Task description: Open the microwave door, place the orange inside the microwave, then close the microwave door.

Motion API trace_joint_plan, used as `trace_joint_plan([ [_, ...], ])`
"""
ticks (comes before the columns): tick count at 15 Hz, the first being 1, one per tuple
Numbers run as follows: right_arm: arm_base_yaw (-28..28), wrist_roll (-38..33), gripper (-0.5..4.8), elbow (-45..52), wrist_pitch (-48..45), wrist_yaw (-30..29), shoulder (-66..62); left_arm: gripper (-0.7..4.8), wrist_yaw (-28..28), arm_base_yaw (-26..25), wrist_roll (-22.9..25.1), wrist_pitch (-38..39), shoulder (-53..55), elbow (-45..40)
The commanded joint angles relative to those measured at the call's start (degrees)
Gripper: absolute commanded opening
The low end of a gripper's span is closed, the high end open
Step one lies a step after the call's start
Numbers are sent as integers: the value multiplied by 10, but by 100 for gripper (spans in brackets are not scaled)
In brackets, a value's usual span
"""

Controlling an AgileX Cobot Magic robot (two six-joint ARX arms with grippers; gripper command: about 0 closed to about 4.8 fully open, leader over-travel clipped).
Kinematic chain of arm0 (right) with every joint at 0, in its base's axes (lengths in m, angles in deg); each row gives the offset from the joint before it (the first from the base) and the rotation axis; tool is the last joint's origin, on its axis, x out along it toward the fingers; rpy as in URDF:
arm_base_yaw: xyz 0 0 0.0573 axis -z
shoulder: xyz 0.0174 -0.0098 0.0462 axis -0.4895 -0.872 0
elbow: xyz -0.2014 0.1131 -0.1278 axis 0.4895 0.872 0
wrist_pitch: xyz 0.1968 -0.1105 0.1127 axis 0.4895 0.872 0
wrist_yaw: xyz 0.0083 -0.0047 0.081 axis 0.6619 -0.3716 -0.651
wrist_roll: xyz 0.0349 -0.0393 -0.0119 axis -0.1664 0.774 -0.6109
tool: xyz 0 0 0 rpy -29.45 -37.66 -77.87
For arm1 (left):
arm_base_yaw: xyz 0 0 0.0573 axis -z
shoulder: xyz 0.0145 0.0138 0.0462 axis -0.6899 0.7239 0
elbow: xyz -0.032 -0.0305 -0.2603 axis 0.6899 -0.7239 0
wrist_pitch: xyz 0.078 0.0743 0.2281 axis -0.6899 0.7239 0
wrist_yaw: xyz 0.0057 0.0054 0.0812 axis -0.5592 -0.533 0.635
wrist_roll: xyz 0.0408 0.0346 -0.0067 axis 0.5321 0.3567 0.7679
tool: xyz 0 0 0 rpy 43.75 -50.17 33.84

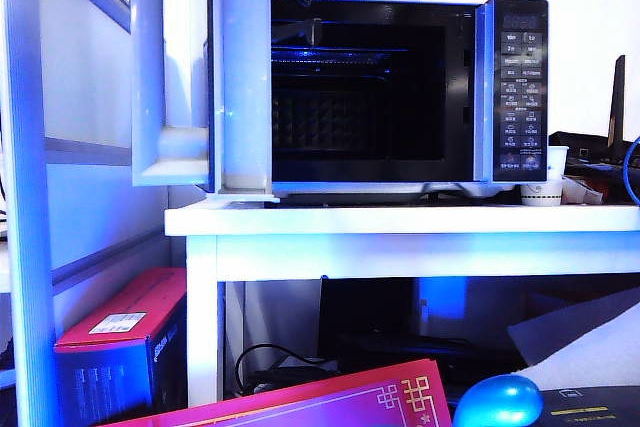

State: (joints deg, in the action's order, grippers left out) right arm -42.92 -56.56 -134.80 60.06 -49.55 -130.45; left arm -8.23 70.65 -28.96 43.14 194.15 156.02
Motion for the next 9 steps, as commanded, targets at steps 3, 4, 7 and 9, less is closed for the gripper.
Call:
trace_joint_plan([
  [3, 0, 13, 220, -2, 172, -66, 11, -5, -12, 0, -17, 22, 10, -7],
  [4, 0, 20, 220, -2, 194, -82, 13, -5, -12, 0, -17, 22, 10, -7],
  [7, 0, 59, 220, -2, 270, -91, 32, -5, -12, 0, -17, 13, 10, -7],
  [9, 0, 65, 220, -2, 285, -90, 39, -5, -12, 0, -17, 5, 10, -7],
])
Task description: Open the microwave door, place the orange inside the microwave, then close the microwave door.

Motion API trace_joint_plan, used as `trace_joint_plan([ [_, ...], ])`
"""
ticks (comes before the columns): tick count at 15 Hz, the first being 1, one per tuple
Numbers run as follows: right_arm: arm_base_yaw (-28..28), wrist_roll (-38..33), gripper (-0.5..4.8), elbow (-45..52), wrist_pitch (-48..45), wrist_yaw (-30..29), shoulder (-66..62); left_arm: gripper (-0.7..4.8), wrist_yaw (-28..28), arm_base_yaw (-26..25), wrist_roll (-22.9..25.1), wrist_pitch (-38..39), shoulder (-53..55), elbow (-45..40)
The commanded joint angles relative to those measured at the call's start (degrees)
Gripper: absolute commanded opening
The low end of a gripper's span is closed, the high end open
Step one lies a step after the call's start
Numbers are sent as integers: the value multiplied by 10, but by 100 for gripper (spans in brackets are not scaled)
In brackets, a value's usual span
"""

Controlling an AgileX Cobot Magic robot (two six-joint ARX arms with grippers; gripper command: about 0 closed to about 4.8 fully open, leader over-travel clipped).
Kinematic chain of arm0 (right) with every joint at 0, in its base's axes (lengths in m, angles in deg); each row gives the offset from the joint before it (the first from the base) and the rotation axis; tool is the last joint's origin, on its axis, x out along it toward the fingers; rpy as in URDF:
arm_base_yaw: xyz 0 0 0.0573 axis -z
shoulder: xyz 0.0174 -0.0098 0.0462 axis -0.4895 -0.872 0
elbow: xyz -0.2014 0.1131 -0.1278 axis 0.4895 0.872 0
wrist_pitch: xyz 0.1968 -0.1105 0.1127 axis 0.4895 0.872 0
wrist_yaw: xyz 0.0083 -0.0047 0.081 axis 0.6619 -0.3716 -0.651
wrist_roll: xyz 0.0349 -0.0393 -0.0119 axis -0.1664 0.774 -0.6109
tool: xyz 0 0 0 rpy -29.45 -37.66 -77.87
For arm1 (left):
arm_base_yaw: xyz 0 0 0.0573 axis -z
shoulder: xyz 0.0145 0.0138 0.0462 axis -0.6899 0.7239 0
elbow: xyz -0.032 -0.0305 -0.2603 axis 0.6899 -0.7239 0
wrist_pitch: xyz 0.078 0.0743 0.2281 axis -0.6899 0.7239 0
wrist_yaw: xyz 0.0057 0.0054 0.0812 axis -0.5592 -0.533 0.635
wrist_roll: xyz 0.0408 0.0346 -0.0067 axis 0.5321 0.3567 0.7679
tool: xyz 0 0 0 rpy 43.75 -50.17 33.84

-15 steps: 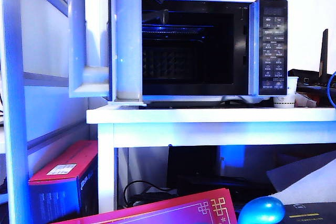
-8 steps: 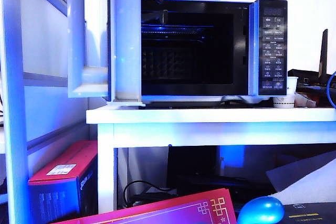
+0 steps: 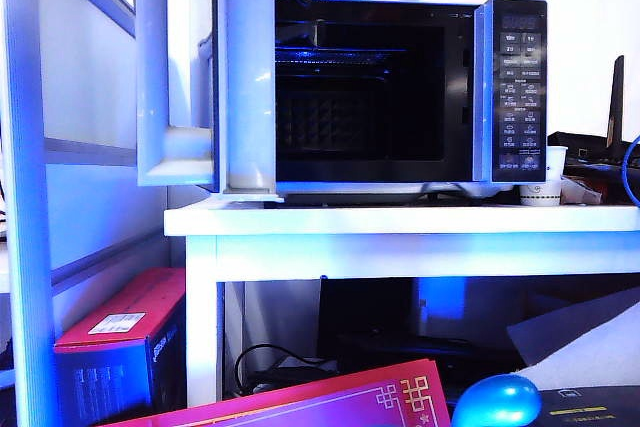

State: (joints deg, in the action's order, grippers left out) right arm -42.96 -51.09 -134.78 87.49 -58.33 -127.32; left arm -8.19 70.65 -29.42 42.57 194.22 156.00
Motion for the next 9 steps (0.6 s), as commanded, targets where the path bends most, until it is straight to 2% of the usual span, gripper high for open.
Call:
trace_joint_plan([
  [1, 0, 18, 220, 3, -3, -1, 7, -5, -13, 0, -13, 6, 10, -6],
  [3, 0, 23, 220, 41, -61, -1, 8, -5, -13, 0, -13, 7, 10, -6],
  [6, 0, 35, 220, 155, -178, -1, 7, -5, -12, 0, -13, 7, 10, -6],
  [9, -7, 35, 220, 289, -382, 0, 7, -5, -13, 0, -13, 11, 10, -6],
])
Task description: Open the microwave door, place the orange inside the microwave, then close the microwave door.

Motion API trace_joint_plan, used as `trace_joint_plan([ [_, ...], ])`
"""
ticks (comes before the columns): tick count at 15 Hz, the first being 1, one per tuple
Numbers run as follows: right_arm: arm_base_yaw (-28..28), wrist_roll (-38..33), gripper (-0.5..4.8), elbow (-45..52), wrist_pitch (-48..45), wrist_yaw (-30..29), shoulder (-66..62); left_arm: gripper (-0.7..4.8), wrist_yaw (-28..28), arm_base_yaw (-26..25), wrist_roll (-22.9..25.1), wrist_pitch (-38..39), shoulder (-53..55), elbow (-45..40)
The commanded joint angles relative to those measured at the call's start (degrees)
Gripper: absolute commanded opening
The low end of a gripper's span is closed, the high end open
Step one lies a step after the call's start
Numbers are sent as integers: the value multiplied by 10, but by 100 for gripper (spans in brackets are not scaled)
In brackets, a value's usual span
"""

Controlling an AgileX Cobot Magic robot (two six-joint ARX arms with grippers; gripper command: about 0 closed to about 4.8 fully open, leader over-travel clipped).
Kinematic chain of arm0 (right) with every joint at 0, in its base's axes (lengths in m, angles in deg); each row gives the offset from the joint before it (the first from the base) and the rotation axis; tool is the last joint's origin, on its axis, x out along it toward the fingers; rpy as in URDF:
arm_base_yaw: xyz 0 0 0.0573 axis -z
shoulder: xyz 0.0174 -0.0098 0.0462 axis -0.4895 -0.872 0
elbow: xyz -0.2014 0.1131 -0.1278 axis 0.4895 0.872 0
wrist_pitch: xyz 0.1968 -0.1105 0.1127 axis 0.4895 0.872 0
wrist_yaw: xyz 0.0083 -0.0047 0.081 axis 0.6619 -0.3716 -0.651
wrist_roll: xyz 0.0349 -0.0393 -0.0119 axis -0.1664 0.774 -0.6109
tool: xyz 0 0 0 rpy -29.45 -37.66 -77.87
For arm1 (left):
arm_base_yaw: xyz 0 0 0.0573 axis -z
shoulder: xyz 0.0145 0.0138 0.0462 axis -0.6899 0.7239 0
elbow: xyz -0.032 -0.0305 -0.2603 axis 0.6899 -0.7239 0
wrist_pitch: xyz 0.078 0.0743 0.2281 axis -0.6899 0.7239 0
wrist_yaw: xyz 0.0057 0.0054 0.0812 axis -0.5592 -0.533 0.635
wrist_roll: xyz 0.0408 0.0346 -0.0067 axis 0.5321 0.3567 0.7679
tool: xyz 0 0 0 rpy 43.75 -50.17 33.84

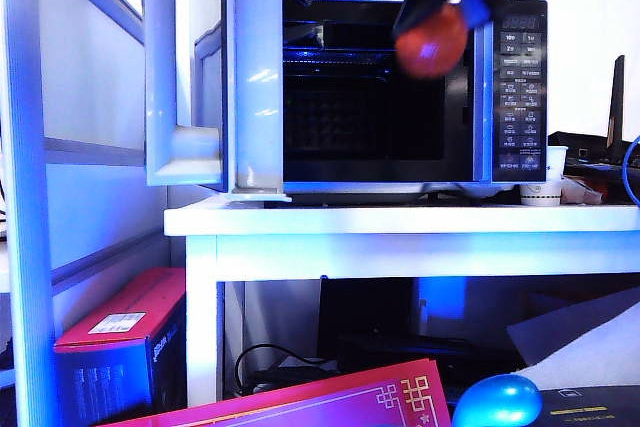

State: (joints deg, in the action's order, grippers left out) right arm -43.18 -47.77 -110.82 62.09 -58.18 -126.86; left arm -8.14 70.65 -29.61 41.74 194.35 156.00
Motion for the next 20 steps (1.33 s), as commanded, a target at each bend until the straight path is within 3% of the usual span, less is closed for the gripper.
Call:
trace_joint_plan([
  [1, -11, 12, 220, 83, -189, 9, 3, -5, -13, 0, -11, 19, 8, -6],
  [3, -19, 63, 220, 124, -280, 43, -2, -5, -13, 0, -11, 19, 8, -6],
  [10, -43, 202, 220, 125, -388, 100, -83, -5, -13, 0, -13, 19, 8, -6],
  [12, -60, 214, 220, 125, -445, 130, -108, -5, -13, 0, -13, 20, 8, -6],
  [20, -67, 242, 222, 126, -476, 134, -115, -5, -13, 0, -28, 37, 8, -6],
])
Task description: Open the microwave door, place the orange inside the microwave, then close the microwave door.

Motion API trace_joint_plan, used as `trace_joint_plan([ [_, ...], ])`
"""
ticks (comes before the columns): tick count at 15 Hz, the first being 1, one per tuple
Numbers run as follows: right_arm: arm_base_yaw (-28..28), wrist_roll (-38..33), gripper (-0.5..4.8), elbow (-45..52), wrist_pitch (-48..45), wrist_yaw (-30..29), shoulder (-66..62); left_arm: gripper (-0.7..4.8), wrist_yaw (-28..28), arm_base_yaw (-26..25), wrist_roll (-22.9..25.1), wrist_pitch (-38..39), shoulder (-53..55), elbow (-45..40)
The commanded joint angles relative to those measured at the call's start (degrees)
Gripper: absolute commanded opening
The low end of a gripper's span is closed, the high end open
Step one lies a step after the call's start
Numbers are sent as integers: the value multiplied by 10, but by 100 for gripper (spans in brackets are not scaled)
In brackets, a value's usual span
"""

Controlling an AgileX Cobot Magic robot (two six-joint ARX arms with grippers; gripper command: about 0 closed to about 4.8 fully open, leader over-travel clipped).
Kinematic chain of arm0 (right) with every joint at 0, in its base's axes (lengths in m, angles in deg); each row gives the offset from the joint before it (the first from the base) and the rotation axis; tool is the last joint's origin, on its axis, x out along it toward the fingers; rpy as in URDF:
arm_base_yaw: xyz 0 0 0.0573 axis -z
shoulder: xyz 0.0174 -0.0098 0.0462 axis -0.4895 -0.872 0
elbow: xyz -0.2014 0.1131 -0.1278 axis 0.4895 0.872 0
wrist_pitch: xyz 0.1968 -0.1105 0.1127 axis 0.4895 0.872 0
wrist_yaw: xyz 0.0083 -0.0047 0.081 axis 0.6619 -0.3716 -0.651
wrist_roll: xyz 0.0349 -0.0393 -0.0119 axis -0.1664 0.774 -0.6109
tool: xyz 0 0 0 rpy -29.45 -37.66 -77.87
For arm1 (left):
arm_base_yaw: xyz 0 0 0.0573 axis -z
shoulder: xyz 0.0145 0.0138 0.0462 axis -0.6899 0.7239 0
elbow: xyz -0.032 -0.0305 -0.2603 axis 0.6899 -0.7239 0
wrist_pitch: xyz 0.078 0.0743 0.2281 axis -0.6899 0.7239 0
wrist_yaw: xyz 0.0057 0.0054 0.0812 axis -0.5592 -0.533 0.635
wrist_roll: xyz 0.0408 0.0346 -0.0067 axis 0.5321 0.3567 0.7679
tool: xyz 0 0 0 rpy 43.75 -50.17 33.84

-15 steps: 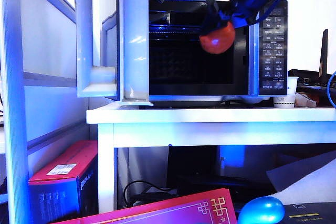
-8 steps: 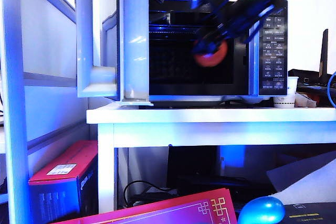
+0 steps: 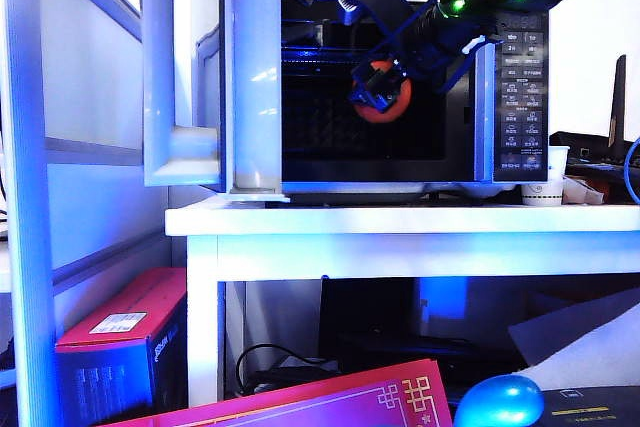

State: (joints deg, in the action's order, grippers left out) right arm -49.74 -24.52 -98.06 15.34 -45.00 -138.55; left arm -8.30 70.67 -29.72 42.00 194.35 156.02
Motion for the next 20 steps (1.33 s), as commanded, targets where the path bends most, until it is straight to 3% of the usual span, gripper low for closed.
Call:
trace_joint_plan([
  [1, -2, 9, 233, -2, -5, 2, 2, -5, -12, -1, -27, 34, 8, -7],
  [8, -1, 16, 233, -2, -71, 28, -54, -5, -14, -1, -26, 34, 8, -7],
  [13, -1, 16, 231, -2, -199, 48, -101, -5, -14, -1, -26, 40, 8, -7],
  [15, -1, 15, 229, -14, -208, 74, -118, -5, -13, -1, -26, 40, 8, -7],
  [20, -1, 9, 229, -101, -195, 73, -162, -5, -14, -1, -26, 43, 8, -7],
])
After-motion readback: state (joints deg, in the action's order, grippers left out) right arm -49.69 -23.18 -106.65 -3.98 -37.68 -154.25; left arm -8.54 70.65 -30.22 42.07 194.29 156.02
